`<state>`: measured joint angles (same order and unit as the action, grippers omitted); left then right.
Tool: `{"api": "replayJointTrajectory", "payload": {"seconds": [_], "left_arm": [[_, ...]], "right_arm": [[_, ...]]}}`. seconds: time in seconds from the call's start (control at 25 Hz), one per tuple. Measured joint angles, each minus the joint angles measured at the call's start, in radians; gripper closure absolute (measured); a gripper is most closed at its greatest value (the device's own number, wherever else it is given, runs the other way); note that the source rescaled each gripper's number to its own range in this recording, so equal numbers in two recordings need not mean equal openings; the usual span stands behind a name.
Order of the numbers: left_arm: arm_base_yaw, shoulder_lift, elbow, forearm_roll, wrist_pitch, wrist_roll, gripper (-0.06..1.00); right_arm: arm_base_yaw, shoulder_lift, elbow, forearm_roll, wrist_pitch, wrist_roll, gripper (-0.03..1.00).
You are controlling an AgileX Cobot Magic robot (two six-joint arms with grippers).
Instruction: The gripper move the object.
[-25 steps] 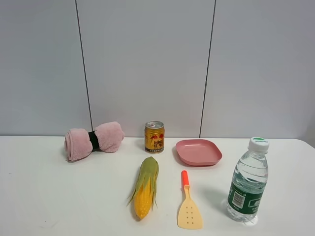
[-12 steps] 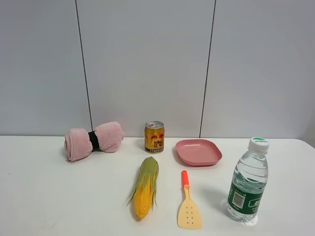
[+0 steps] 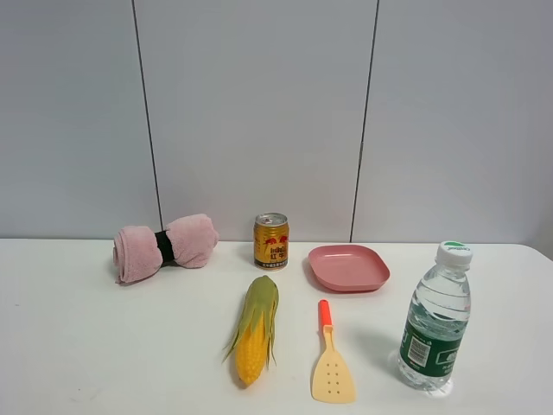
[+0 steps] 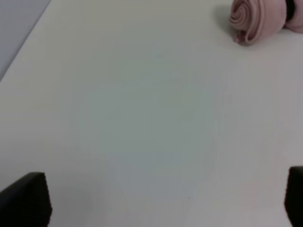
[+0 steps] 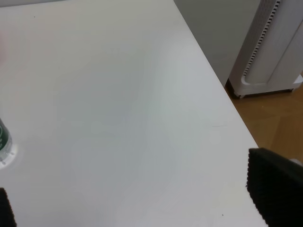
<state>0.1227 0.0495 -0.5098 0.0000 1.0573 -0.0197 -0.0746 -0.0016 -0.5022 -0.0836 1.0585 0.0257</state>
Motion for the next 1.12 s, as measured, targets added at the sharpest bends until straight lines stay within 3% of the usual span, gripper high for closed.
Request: {"api": "replayJointTrajectory", "payload": {"seconds": [0.2,1.12], "left_arm": [[0.0,0.0,0.0,-0.022,0.0,0.042,-0.06],[0.0,-0.001,0.0,-0.022,0.0,0.043,-0.06]], "right_arm": [[0.0,0.0,0.0,0.0,0.0,0.0,-0.03],[0.0,0.0,0.0,0.0,0.0,0.0,-0.03]]}}
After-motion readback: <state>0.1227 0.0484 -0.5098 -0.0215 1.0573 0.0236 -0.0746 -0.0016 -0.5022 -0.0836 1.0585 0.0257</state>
